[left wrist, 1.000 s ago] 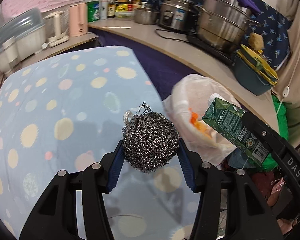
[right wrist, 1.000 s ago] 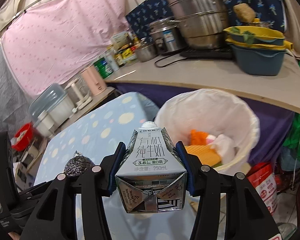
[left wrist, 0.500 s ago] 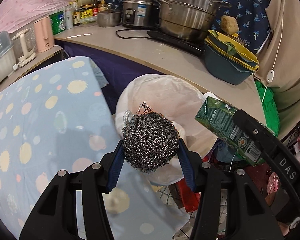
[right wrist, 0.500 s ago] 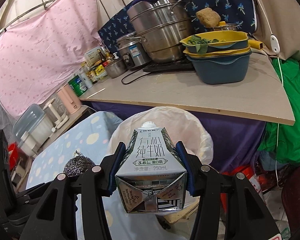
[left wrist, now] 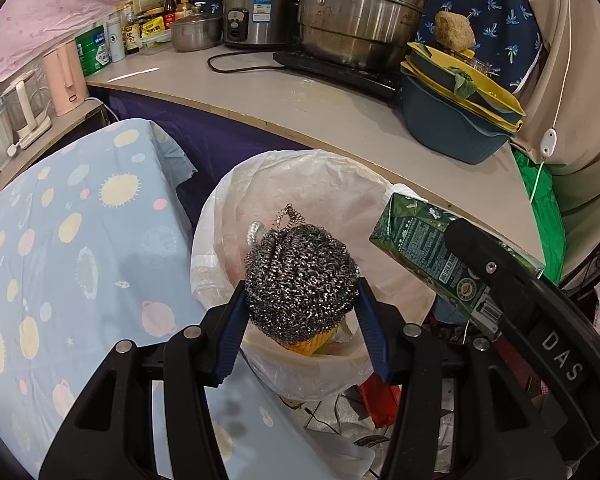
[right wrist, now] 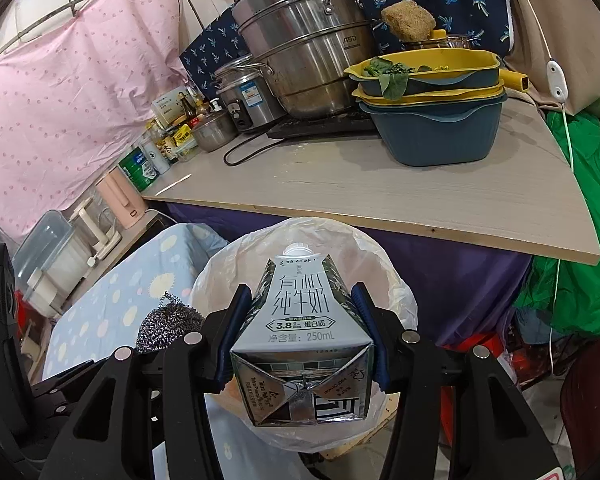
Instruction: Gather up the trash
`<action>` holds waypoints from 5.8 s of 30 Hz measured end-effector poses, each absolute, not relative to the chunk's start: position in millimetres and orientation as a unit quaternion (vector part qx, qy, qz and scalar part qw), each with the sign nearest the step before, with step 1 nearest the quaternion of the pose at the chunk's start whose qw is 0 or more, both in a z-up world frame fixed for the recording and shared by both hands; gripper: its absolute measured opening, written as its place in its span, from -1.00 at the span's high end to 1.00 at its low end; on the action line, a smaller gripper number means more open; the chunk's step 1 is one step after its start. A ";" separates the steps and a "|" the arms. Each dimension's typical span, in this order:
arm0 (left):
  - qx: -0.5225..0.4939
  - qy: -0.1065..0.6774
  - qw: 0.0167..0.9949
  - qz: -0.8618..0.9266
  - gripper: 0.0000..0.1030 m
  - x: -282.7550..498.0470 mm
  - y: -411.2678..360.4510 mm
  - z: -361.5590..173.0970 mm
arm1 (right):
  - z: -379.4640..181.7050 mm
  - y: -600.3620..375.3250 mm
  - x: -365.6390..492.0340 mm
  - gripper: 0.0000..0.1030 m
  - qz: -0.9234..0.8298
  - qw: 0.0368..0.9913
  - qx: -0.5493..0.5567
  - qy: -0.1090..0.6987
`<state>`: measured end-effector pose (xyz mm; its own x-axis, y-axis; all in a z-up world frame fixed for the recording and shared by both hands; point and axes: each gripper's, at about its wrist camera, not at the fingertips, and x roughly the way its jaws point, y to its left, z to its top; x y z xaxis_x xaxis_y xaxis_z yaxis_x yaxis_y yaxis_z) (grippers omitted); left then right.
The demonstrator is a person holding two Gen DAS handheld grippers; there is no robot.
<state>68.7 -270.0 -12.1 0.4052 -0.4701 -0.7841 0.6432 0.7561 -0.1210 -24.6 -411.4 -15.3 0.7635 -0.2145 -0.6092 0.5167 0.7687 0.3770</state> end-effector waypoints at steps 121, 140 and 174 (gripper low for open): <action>0.098 0.424 0.876 -0.206 -0.84 54.5 -167.1 -29.2 | -31.1 -337.5 -45.6 -0.87 -0.253 0.876 0.170 0.374; 0.103 0.422 0.879 -0.195 -0.84 53.7 -167.1 -31.6 | -36.2 -337.3 -48.1 -0.87 -0.254 0.874 0.168 0.379; 0.110 0.422 0.880 -0.187 -0.84 47.6 -170.2 -34.5 | -40.7 -334.5 -47.2 -0.87 -0.254 0.872 0.167 0.383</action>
